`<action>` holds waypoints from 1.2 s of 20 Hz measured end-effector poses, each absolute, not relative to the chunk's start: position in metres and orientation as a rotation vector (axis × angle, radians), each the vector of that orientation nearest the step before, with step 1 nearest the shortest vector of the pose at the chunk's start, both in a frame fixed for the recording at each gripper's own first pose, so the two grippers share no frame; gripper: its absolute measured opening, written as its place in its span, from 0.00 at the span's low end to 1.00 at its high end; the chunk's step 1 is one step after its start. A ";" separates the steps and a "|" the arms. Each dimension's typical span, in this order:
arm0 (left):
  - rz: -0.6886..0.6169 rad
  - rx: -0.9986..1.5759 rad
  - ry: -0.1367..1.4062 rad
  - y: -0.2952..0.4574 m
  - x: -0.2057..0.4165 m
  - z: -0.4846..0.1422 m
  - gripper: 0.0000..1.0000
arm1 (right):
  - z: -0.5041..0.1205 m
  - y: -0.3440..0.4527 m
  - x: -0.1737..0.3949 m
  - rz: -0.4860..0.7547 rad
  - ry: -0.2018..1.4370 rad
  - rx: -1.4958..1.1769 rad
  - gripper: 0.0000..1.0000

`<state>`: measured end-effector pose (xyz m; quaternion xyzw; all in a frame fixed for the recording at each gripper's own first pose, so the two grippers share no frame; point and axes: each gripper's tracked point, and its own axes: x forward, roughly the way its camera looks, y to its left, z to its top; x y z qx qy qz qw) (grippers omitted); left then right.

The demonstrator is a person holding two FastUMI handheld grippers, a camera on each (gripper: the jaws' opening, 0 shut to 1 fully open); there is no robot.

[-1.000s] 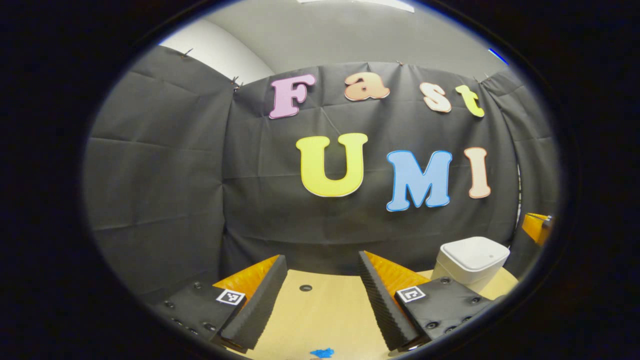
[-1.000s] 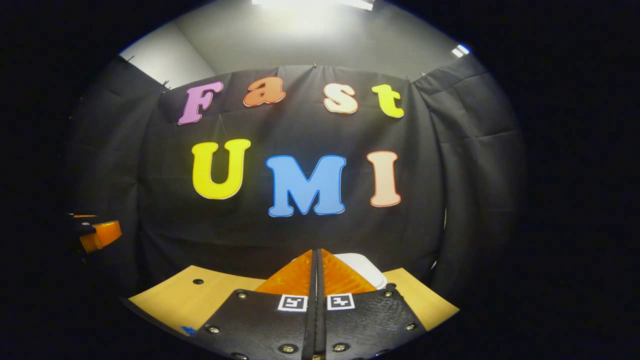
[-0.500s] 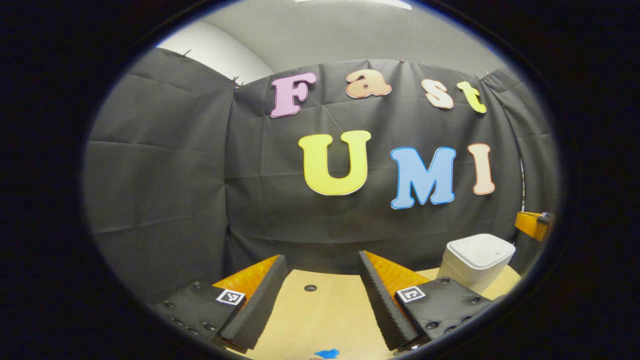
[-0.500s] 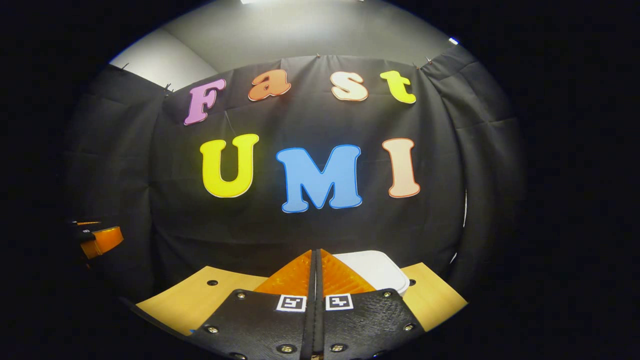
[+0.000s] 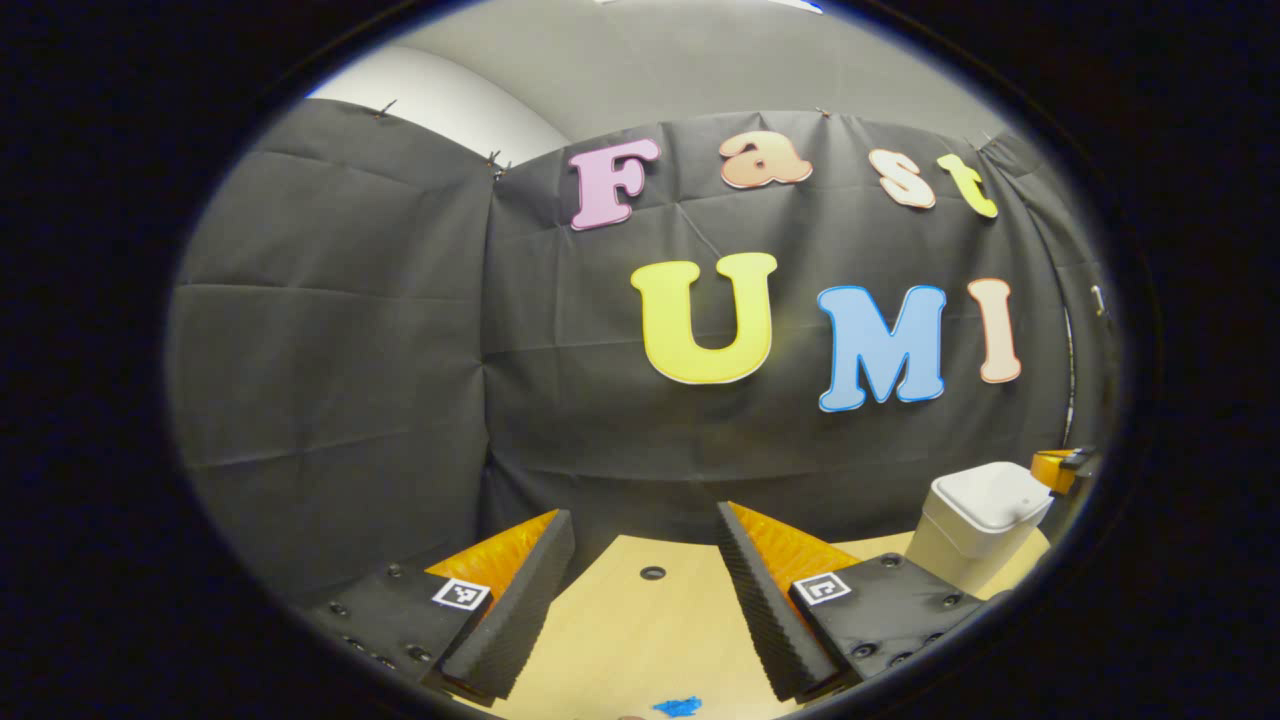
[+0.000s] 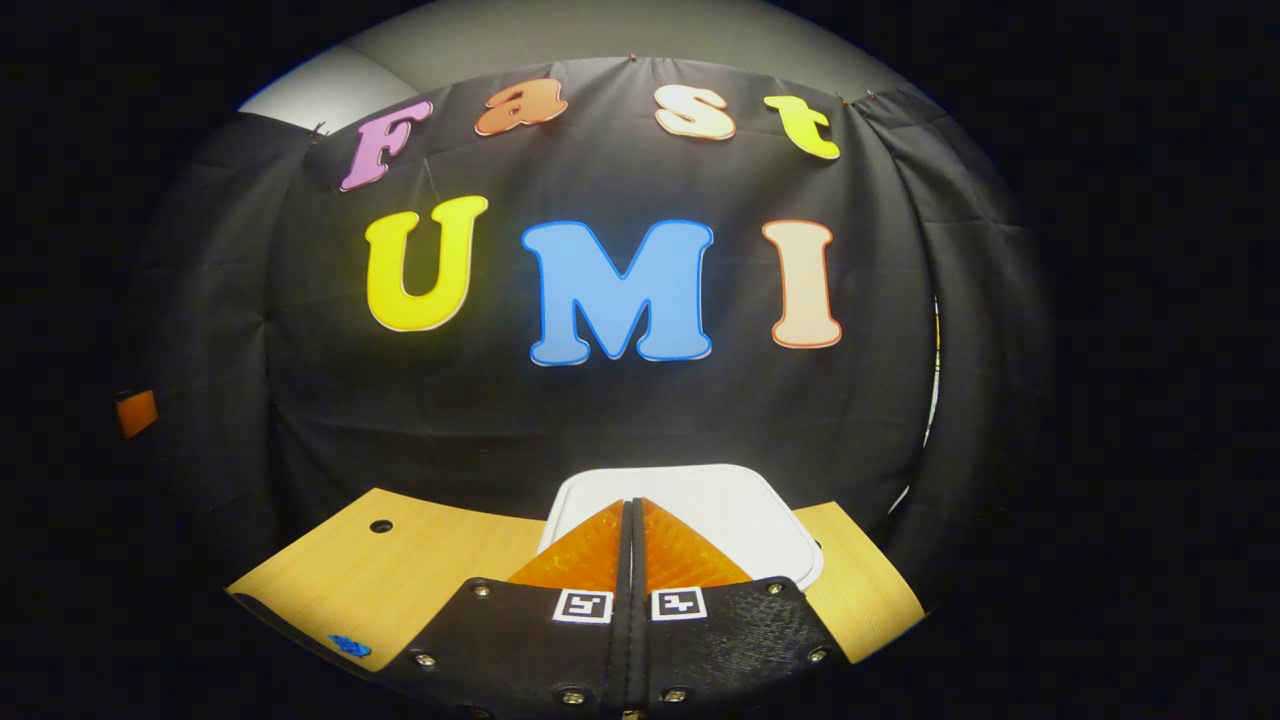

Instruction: Press the lid of the desktop garbage bin to open it, pick up the crumpled paper on the desktop and throw it into the bin, then pick up the pop can on the desktop and drop it into the bin, and finally close the garbage bin lid.

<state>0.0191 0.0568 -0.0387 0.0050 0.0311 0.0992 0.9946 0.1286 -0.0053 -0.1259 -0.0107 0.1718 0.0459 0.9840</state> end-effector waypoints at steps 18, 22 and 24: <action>0.165 -0.017 0.101 0.038 0.031 -0.050 0.96 | -0.176 -0.029 0.139 0.090 0.441 0.070 0.00; 0.157 -0.014 0.101 0.035 0.031 -0.049 0.95 | -0.178 -0.030 0.139 0.105 0.440 0.107 0.01; 0.152 -0.013 0.100 0.032 0.031 -0.048 0.95 | -0.173 -0.031 0.139 0.107 0.434 0.129 0.01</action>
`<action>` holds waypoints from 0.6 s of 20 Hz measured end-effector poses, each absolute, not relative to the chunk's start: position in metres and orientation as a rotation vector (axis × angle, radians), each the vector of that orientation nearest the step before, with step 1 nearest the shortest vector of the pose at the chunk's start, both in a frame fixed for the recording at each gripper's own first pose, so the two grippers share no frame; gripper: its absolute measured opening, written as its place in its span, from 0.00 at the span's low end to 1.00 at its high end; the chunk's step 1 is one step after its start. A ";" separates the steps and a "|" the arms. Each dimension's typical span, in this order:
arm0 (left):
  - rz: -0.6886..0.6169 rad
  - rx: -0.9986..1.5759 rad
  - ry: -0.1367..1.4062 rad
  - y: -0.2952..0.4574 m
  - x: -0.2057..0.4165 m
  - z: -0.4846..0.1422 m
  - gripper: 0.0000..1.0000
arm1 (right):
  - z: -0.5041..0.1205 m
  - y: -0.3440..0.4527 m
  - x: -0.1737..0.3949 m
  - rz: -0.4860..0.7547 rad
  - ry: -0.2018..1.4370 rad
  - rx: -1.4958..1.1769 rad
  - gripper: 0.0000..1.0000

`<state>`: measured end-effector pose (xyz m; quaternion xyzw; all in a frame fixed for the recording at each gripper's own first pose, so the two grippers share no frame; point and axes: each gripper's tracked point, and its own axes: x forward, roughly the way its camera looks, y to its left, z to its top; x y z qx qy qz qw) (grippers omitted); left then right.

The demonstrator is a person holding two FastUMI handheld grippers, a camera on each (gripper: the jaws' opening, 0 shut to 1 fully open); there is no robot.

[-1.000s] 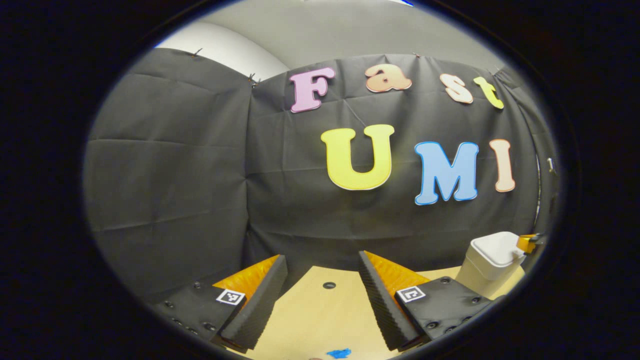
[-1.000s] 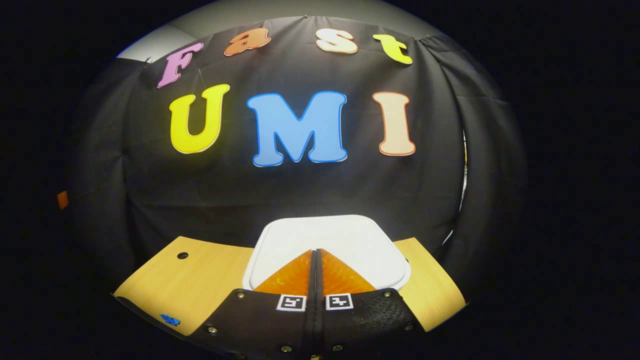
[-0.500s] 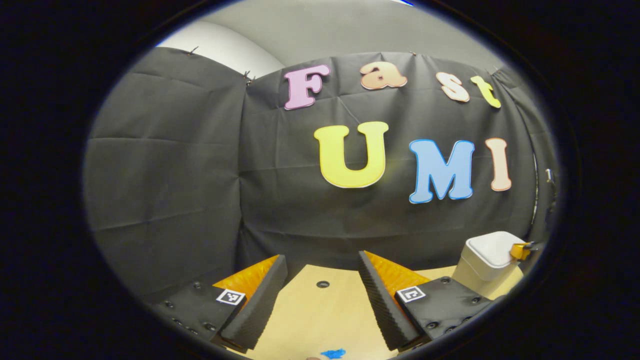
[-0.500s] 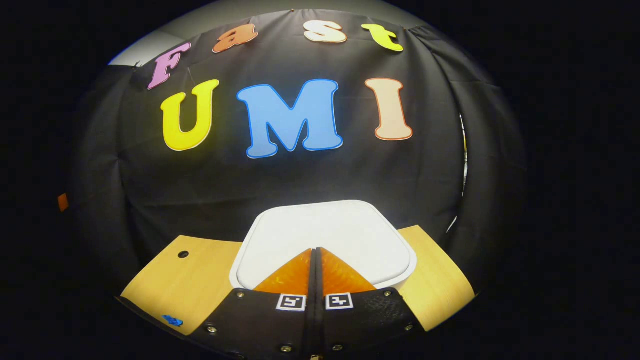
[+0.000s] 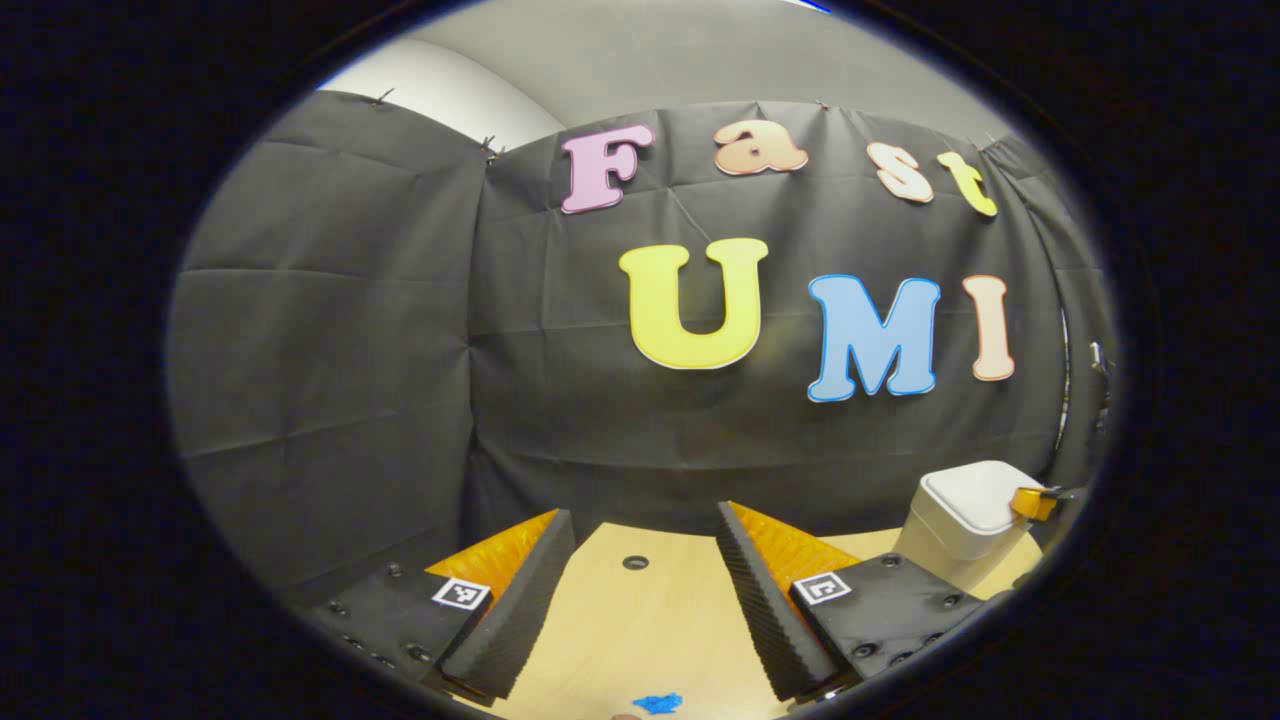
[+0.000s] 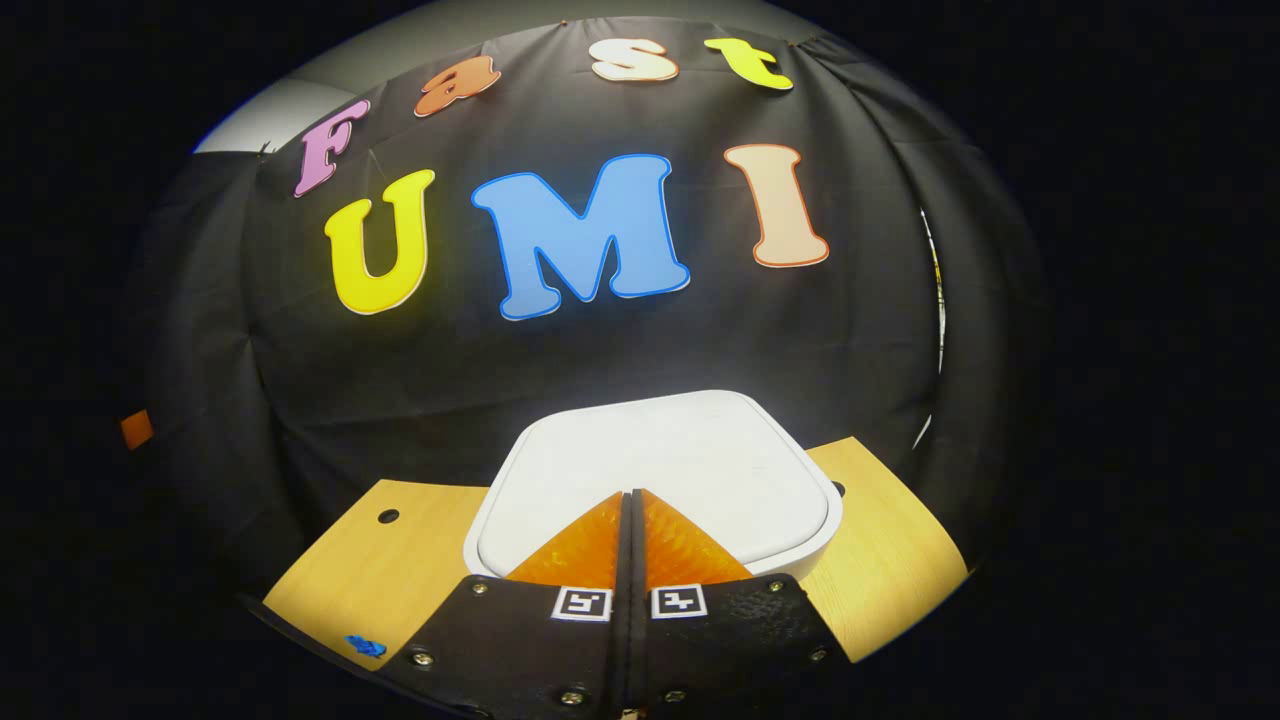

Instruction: Press the lid of the desktop garbage bin to open it, pick up the crumpled paper on the desktop and throw it into the bin, then pick up the pop can on the desktop and drop it into the bin, and finally close the garbage bin lid.

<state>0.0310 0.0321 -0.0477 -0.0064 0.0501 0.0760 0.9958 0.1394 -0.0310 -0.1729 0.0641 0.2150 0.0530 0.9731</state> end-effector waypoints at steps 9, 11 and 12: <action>0.133 -0.022 0.099 0.026 0.029 -0.047 0.95 | -0.133 -0.028 0.133 0.110 0.373 0.128 0.00; 0.119 -0.030 0.102 0.022 0.028 -0.048 0.96 | -0.114 -0.028 0.130 0.117 0.333 0.134 0.00; 0.112 -0.032 0.101 0.021 0.026 -0.049 0.96 | -0.104 -0.028 0.130 0.118 0.310 0.137 0.00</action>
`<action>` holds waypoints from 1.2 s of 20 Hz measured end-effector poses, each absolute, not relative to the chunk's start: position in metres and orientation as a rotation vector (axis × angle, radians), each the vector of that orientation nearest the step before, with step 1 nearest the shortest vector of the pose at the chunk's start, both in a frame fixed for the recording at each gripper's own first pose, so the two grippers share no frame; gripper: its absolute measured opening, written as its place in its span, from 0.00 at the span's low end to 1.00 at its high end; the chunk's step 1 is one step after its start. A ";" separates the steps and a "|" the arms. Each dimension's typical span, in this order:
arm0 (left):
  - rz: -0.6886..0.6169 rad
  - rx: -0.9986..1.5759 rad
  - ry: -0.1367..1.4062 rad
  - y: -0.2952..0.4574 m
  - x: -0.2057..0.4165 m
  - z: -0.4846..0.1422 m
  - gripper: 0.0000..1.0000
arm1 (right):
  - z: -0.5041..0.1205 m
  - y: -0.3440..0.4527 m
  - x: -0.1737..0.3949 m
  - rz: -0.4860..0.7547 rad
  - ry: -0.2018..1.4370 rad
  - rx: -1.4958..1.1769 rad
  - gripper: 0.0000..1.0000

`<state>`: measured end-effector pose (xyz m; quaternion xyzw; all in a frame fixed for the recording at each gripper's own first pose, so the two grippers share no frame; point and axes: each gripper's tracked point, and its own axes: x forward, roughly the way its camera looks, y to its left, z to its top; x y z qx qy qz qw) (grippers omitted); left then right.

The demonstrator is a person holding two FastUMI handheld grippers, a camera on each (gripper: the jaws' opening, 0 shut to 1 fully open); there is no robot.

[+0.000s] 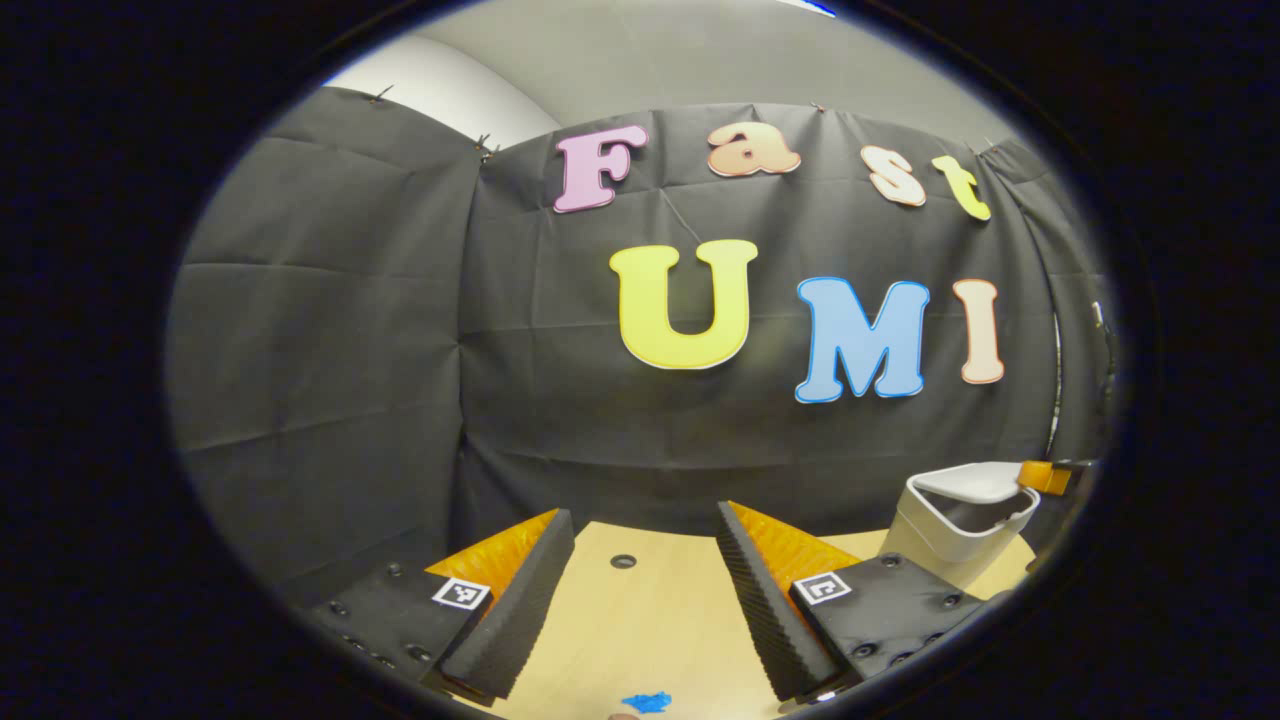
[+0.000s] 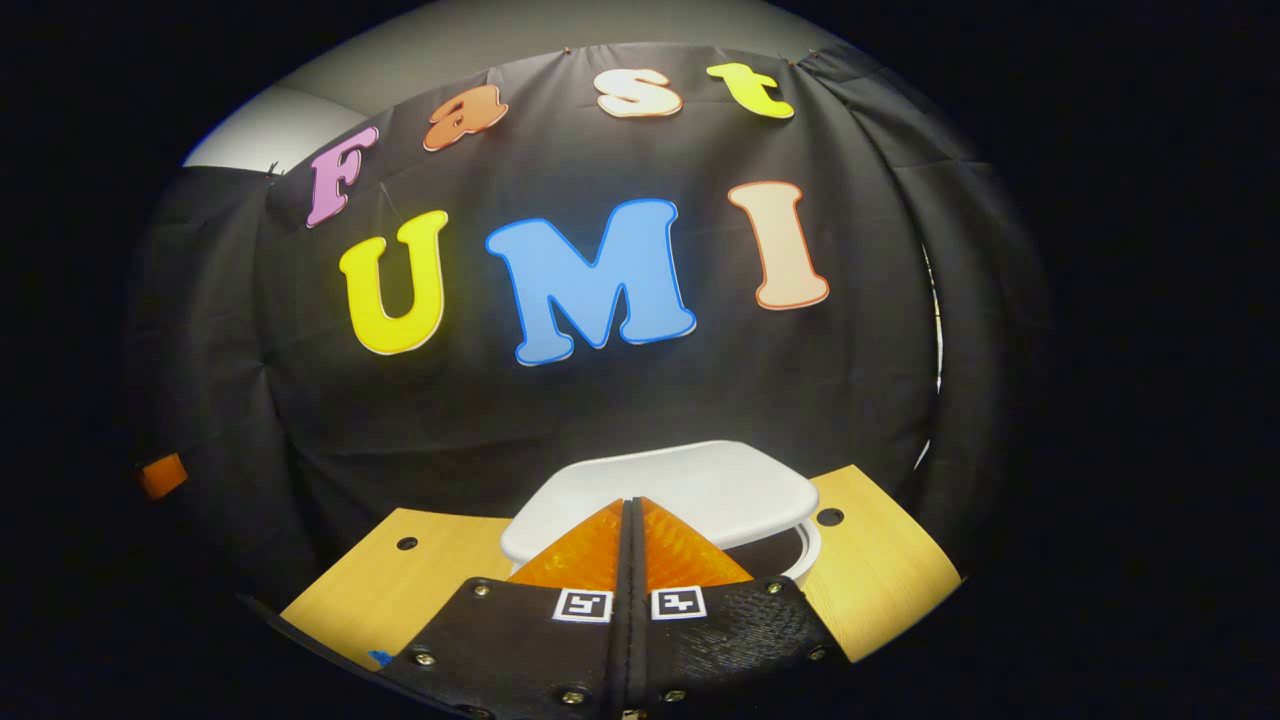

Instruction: Press the lid of the desktop garbage bin to open it, pick up the crumpled paper on the desktop and throw it into the bin, then pick up the pop can on the desktop and drop it into the bin, and finally close the garbage bin lid.

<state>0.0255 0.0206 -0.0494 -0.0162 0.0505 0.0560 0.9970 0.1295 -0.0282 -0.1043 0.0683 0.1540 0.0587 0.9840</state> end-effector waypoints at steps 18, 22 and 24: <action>0.092 -0.029 0.117 0.031 -0.004 -0.057 0.96 | -0.083 0.008 0.089 0.200 0.287 0.104 0.00; 0.087 -0.028 0.129 0.033 -0.007 -0.066 0.96 | -0.082 0.011 0.083 0.210 0.290 0.114 0.00; 0.081 -0.033 0.145 0.035 -0.005 -0.077 0.95 | -0.081 0.012 0.080 0.211 0.291 0.118 0.00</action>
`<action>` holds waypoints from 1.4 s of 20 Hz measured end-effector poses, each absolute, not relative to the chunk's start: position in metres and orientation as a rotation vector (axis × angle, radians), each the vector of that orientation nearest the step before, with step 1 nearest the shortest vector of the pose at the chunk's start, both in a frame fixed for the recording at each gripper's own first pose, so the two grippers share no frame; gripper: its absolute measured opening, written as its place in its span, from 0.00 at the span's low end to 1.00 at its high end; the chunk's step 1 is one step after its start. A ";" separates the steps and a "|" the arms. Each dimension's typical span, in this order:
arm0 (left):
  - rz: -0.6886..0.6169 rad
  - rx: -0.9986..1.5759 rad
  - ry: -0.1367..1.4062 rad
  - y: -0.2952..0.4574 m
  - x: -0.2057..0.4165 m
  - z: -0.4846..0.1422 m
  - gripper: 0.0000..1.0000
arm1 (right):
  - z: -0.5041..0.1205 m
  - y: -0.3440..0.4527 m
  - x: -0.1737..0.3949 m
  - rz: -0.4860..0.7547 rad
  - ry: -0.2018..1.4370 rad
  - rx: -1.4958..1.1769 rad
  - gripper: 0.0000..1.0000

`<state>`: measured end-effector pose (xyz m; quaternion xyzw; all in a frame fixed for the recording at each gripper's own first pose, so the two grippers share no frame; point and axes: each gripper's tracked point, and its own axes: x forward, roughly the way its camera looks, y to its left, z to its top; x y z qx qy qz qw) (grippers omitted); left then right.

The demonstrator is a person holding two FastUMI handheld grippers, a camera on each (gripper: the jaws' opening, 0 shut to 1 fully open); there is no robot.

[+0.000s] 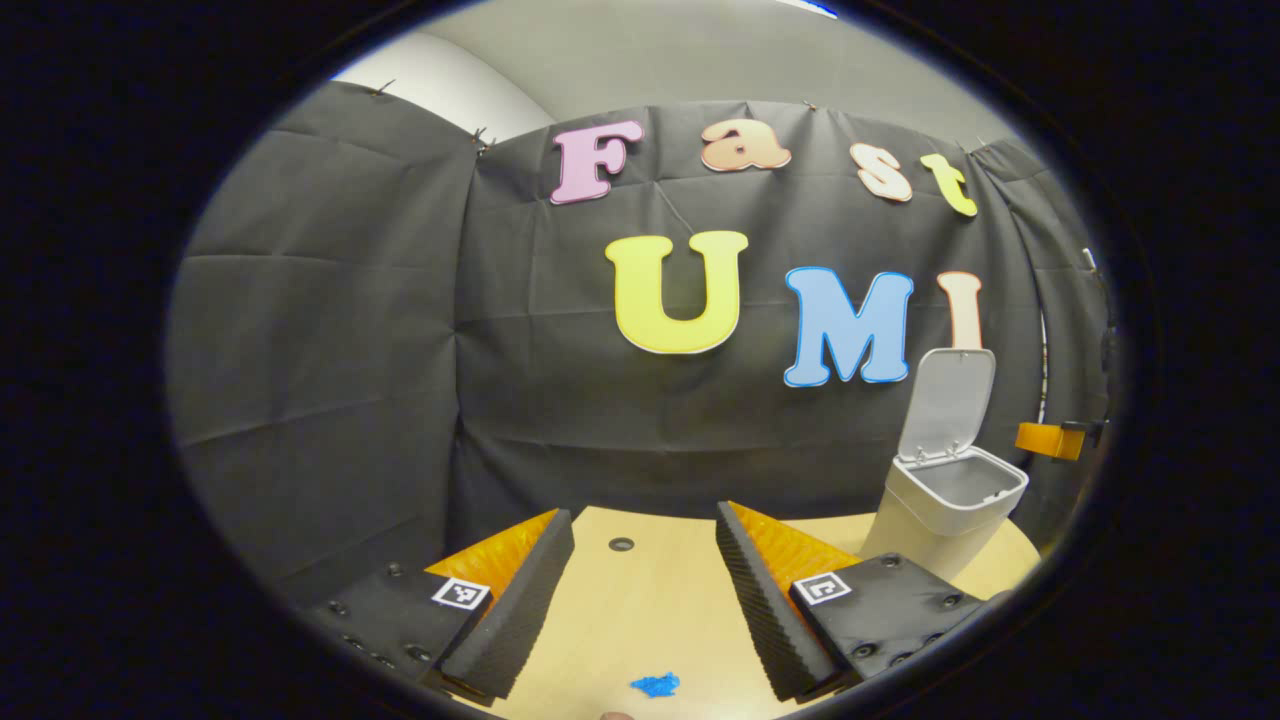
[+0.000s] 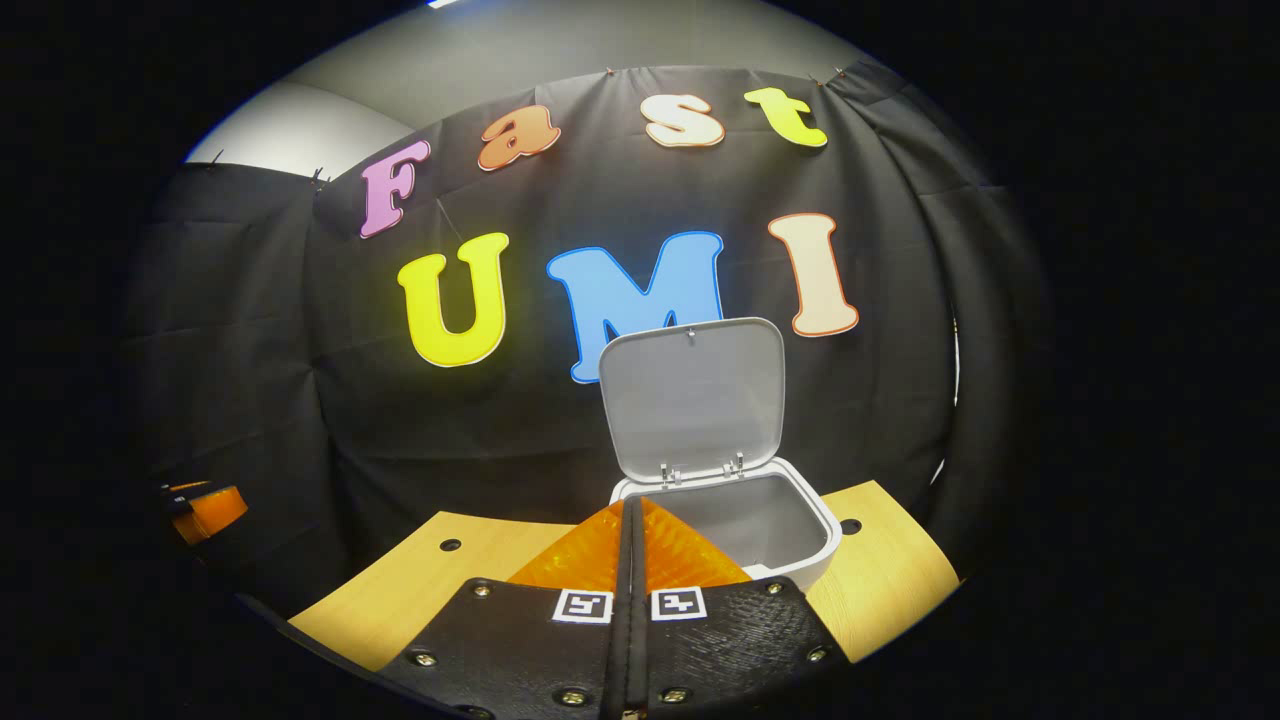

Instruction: Press the lid of the desktop garbage bin to open it, pick up the crumpled paper on the desktop and throw it into the bin, then pick up the pop can on the desktop and drop it into the bin, and finally close the garbage bin lid.

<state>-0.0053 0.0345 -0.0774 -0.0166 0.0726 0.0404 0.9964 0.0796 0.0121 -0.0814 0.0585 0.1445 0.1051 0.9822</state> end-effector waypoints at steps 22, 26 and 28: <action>-0.083 0.022 0.554 0.023 -0.033 -0.333 0.95 | -0.088 -0.003 0.051 0.180 0.340 0.099 0.00; -0.134 0.038 0.631 0.009 -0.036 -0.377 0.96 | -0.089 -0.009 0.046 0.162 0.348 0.094 0.00; -0.150 0.033 0.664 0.004 -0.040 -0.395 0.95 | -0.089 -0.012 0.043 0.148 0.350 0.100 0.00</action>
